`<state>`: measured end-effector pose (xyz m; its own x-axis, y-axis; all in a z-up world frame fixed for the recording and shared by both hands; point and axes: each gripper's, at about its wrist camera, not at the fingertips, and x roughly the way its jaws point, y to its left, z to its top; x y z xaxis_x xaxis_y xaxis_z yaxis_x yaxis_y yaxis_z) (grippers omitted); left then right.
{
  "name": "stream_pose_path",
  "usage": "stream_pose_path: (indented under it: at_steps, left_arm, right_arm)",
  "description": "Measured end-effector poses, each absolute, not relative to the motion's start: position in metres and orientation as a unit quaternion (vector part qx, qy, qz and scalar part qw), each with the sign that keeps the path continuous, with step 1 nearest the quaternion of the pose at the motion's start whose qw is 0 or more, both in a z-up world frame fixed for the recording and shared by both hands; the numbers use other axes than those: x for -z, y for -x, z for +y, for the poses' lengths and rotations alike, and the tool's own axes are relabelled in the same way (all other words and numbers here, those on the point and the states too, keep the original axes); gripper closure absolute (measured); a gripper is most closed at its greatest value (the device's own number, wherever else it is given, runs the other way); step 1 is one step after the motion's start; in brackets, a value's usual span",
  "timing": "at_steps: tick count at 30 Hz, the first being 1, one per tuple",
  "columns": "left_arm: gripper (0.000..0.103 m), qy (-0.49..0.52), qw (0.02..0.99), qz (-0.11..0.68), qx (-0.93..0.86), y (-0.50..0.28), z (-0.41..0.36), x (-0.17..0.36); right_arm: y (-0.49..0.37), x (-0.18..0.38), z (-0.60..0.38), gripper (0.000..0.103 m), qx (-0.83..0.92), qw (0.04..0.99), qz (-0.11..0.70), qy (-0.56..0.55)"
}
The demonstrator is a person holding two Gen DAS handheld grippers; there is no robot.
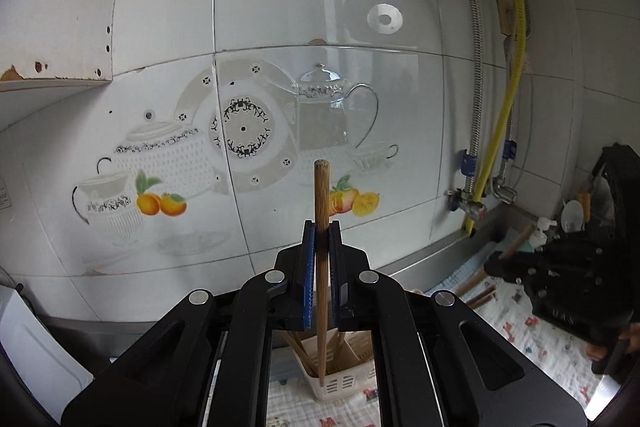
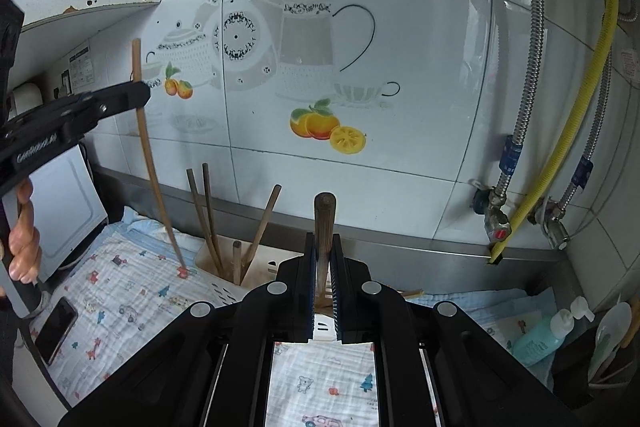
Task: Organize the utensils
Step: 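Drop the left tool's chopstick into the holder and open while the right tool releases its own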
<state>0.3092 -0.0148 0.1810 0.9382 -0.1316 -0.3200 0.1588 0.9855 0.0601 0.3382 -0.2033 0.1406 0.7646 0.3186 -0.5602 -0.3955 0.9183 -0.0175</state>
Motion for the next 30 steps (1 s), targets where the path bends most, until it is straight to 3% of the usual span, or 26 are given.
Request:
stream_pose_path:
  at_steps: [21,23,25,30]
  left_arm:
    - [0.094,-0.003,0.97,0.235,0.07,-0.348,0.004,-0.116]
    - [0.088,0.0,0.969,0.24,0.066,-0.347,0.006,-0.112]
    - [0.067,0.002,0.969,0.237,0.067,-0.345,0.008,-0.11]
    - [0.055,-0.003,0.97,0.234,0.062,-0.338,0.009,-0.108]
  right_arm:
    - [-0.351,-0.104,-0.195,0.096,-0.197,0.925,0.316,0.074]
    - [-0.351,-0.103,-0.195,0.094,-0.197,0.925,0.316,0.074]
    - [-0.351,-0.103,-0.195,0.092,-0.195,0.926,0.316,0.074]
    - [-0.348,-0.107,-0.196,0.077,-0.19,0.929,0.309,0.073]
